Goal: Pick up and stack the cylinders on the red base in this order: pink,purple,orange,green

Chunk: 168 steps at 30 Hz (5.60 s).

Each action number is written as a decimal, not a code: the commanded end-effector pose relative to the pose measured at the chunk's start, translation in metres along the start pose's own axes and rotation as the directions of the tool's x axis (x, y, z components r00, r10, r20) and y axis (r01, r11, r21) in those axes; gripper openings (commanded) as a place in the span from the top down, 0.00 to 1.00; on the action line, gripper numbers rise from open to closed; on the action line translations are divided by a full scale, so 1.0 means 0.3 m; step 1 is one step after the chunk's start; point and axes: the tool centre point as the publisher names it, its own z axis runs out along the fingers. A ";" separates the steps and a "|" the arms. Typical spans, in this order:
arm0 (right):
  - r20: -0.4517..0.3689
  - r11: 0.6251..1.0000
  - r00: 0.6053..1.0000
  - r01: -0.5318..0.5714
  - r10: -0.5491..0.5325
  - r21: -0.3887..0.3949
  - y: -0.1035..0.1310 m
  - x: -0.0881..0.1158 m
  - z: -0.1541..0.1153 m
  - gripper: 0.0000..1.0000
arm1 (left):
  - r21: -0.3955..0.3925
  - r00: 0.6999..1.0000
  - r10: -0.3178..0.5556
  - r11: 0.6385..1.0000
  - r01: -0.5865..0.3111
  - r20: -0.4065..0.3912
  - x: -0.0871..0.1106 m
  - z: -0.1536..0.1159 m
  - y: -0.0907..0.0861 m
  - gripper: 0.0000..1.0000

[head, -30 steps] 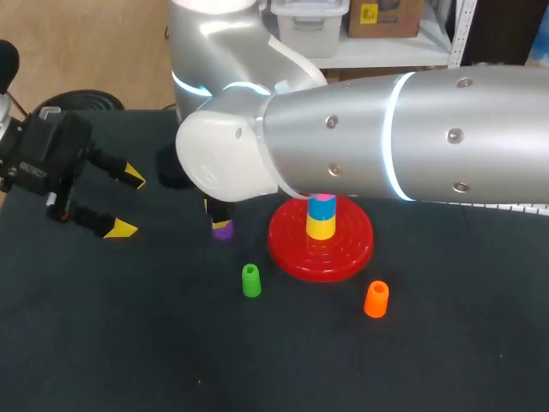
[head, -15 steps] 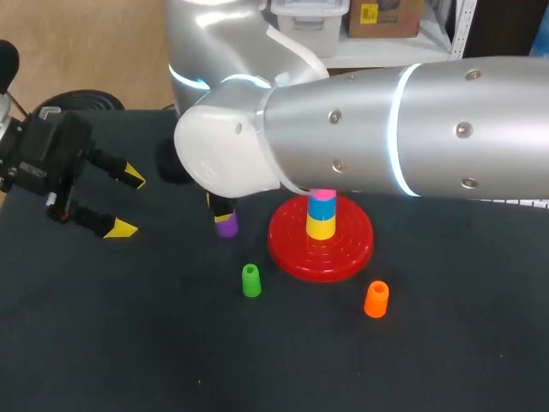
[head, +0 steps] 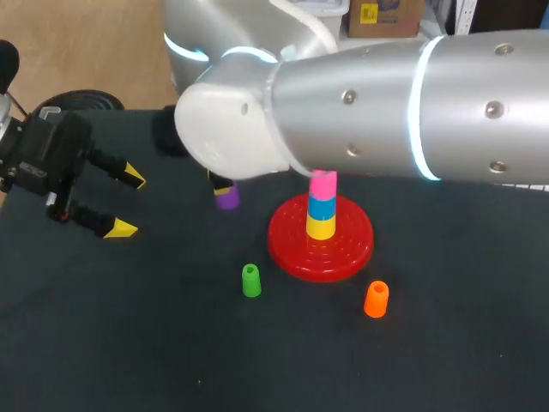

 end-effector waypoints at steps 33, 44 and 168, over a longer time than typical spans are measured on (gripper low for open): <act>0.064 0.984 0.985 -0.165 0.160 0.073 0.068 0.260 -0.528 1.00 | -0.001 1.000 0.002 1.000 -0.002 0.002 0.003 0.003 0.001 0.00; 0.008 0.974 0.974 -0.227 0.227 -0.011 0.193 0.292 -0.555 1.00 | -0.001 1.000 0.002 1.000 -0.002 0.002 0.003 0.003 0.001 0.00; 0.067 0.933 0.941 -0.317 0.332 -0.172 0.230 0.412 -0.339 1.00 | -0.001 1.000 0.002 1.000 -0.002 0.002 0.003 0.003 0.001 0.00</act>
